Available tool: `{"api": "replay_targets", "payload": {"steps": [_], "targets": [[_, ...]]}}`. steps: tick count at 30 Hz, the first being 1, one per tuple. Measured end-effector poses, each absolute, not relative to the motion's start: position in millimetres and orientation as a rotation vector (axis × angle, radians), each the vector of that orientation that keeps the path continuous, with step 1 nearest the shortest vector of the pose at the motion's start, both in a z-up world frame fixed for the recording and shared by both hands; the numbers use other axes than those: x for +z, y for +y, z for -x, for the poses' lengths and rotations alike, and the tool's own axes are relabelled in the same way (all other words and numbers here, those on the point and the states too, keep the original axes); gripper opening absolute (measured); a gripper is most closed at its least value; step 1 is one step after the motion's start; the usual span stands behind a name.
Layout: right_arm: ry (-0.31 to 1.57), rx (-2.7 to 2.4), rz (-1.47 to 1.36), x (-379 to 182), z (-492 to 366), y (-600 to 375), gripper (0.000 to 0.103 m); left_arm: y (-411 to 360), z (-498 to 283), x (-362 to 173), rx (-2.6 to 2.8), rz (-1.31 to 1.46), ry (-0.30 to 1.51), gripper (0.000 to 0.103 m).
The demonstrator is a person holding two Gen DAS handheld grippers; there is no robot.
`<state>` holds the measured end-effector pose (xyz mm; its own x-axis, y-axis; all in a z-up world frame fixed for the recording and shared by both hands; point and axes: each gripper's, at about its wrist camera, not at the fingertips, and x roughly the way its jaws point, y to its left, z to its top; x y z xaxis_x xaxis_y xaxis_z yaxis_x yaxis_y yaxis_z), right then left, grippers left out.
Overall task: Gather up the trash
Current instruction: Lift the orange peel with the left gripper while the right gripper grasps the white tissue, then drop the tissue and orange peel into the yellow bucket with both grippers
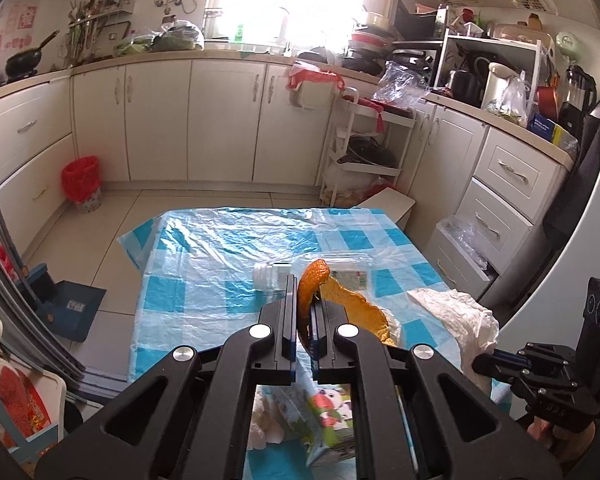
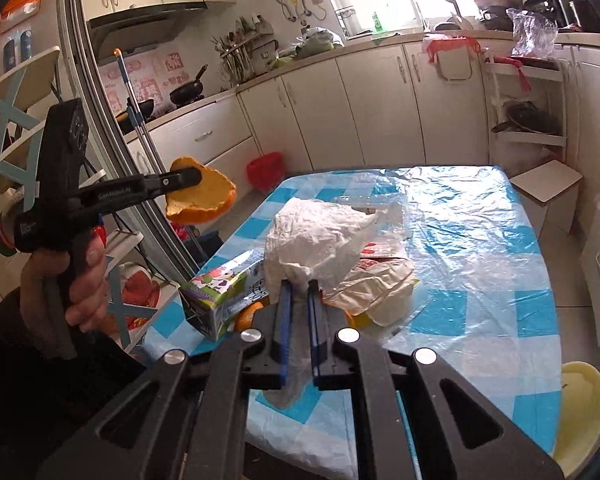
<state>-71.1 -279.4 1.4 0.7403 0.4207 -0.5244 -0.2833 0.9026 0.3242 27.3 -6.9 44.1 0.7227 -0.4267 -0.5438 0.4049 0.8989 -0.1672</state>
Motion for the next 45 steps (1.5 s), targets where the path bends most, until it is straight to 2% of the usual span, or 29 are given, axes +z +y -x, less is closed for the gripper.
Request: {"api": "replay_targets", "payload": {"steps": [5, 10, 15, 21, 25, 26, 28, 30, 32, 35, 39, 41, 43, 45], "targets": [[0.652, 0.281, -0.238, 2, 87, -317, 0.009, -50, -9, 45, -0.550, 0.006, 0.611, 0.005], [0.757, 0.114, -0.266, -11, 98, -377, 0.009, -104, 7, 38, -0.658, -0.010, 0.643, 0.004], [0.966, -0.058, -0.290, -46, 95, -441, 0.009, -175, 28, 28, -0.784, -0.030, 0.678, 0.005], [1.268, -0.102, -0.401, -121, 71, -498, 0.009, -245, 48, 7, -0.868, -0.046, 0.745, 0.005], [1.355, -0.123, -0.450, -153, 55, -514, 0.017, -287, 54, -15, -0.870, -0.076, 0.807, 0.005], [1.366, -0.163, -0.440, -156, 53, -519, 0.024, -298, 55, -23, -0.866, -0.088, 0.826, 0.005], [1.348, -0.207, -0.470, -154, 52, -526, 0.034, -316, 57, -37, -0.857, -0.107, 0.859, 0.005], [1.293, -0.232, -0.491, -142, 55, -532, 0.049, -329, 59, -47, -0.855, -0.117, 0.885, 0.005], [1.201, -0.271, -0.505, -124, 60, -539, 0.055, -342, 61, -58, -0.852, -0.128, 0.912, 0.005], [0.998, -0.318, -0.564, -89, 77, -559, 0.057, -362, 66, -72, -0.849, -0.164, 0.933, 0.005], [0.662, -0.349, -0.570, -26, 106, -571, 0.071, -395, 70, -91, -0.826, -0.213, 0.963, 0.005], [0.563, -0.373, -0.527, -6, 115, -566, 0.076, -412, 67, -103, -0.786, -0.231, 0.996, 0.013], [0.524, -0.394, -0.495, 3, 117, -560, 0.076, -427, 63, -115, -0.764, -0.237, 1.039, 0.047], [0.521, -0.386, -0.497, 3, 114, -559, 0.077, -433, 61, -119, -0.751, -0.240, 1.045, 0.061]]}}
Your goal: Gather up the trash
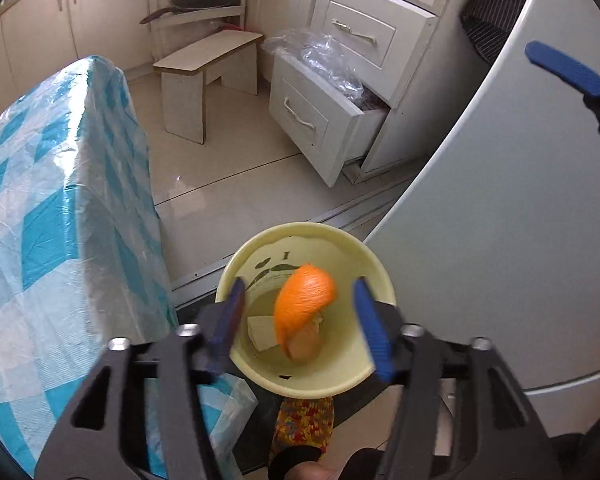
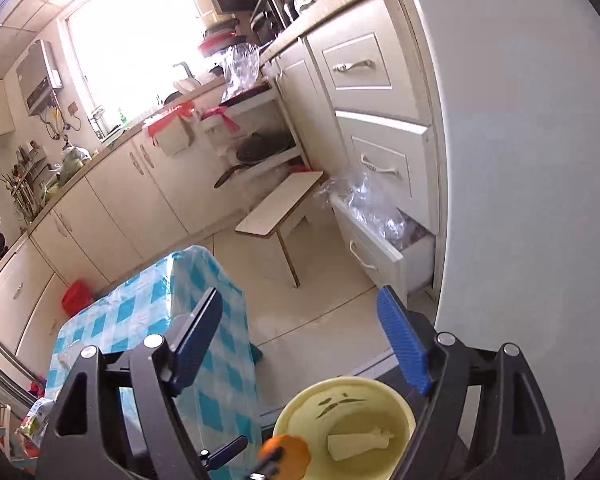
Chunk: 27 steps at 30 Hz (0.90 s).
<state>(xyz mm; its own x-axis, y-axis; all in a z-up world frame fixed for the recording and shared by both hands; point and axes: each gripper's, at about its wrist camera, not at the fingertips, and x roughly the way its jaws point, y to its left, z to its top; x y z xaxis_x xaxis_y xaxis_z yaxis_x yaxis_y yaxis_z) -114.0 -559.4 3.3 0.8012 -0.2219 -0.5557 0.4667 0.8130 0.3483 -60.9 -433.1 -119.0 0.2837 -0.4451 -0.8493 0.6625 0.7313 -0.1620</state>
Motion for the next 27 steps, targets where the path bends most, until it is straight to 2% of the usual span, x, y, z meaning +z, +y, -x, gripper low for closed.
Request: {"api": "replay_targets", "payload": {"steps": [4, 12, 21, 27], "targets": [[0.504, -0.368, -0.492, 10, 106, -559, 0.077, -428, 64, -107, -0.744, -0.250, 1.007, 0.078], [0.436, -0.372, -0.452, 26, 105, -545, 0.083, -367, 77, -49, -0.653, -0.307, 0.850, 0.086], [0.334, -0.275, -0.271, 59, 106, -464, 0.092, -225, 90, 12, -0.455, -0.287, 0.706, 0.093], [0.305, -0.137, -0.231, 63, 115, -393, 0.095, -123, 88, 38, -0.331, -0.208, 0.664, 0.094]]}}
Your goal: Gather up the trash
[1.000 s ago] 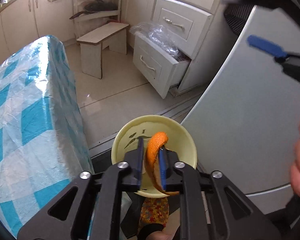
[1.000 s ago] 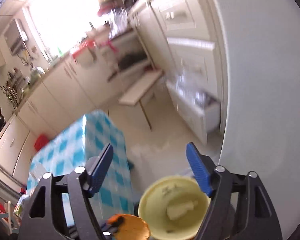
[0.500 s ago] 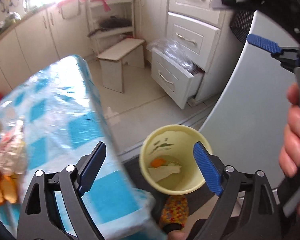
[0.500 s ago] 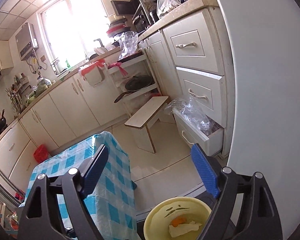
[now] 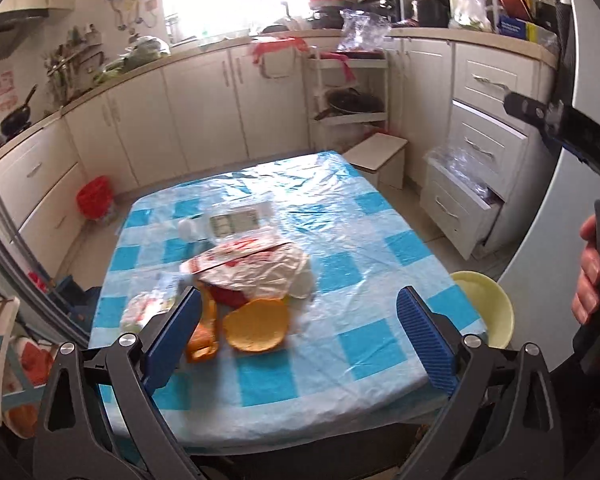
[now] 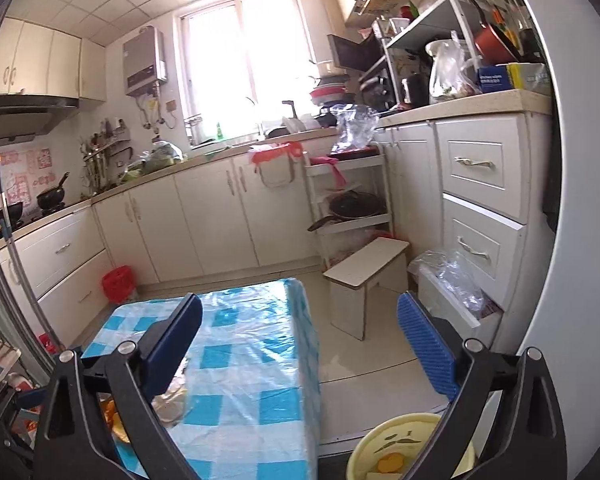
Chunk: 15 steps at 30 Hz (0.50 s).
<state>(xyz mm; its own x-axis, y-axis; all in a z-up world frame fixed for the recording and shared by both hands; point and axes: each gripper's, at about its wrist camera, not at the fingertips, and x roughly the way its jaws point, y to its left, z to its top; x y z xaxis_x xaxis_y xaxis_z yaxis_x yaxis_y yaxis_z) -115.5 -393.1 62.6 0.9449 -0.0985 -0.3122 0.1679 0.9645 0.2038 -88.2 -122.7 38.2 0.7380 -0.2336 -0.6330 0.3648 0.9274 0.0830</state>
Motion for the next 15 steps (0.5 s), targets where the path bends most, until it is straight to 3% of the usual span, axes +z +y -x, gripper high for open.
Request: {"api": "replay_targets", "payload": {"steps": [8, 15], "targets": [[0.268, 0.010, -0.030, 59, 139, -295, 0.096, -4, 77, 42, -0.171, -0.059, 0.615, 0.095], [0.260, 0.024, 0.144, 45, 135, -254, 0.096, 15, 71, 29, -0.143, -0.008, 0.593, 0.095]]}}
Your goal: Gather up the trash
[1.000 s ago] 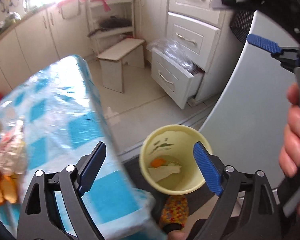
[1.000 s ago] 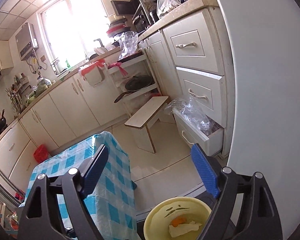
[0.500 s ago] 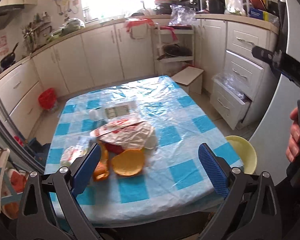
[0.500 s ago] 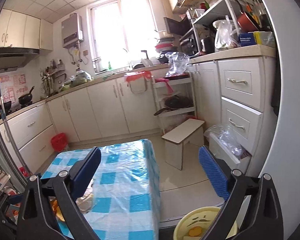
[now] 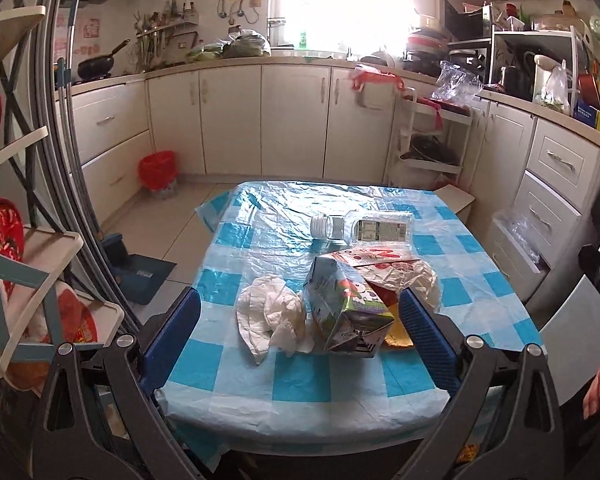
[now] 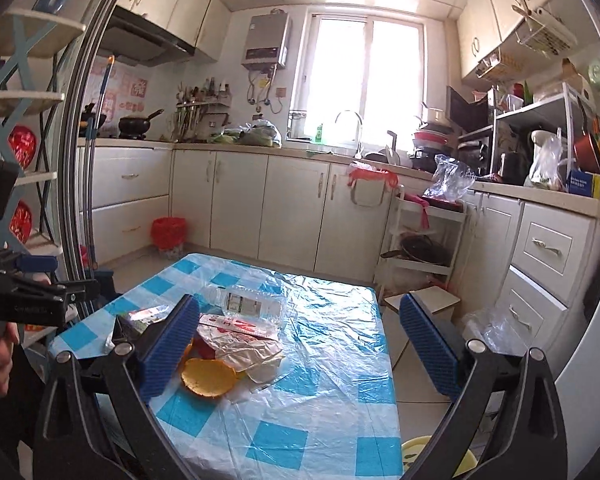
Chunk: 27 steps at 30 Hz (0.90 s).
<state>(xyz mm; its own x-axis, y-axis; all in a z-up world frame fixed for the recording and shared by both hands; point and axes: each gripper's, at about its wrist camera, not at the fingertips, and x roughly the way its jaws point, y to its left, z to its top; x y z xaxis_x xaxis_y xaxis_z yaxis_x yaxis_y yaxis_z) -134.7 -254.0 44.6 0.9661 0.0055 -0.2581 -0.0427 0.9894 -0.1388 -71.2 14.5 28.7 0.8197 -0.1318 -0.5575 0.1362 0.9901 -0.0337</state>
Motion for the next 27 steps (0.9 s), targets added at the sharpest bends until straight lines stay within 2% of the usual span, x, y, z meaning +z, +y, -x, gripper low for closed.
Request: {"api": "replay_targets", "payload": {"steps": [17, 27], "targets": [[0.384, -0.048, -0.020, 28, 129, -293, 0.096, 19, 73, 11, -0.132, 0.022, 0.628, 0.095], [0.394, -0.043, -0.005, 27, 128, -287, 0.096, 24, 70, 8, -0.120, 0.045, 0.635, 0.095]]}}
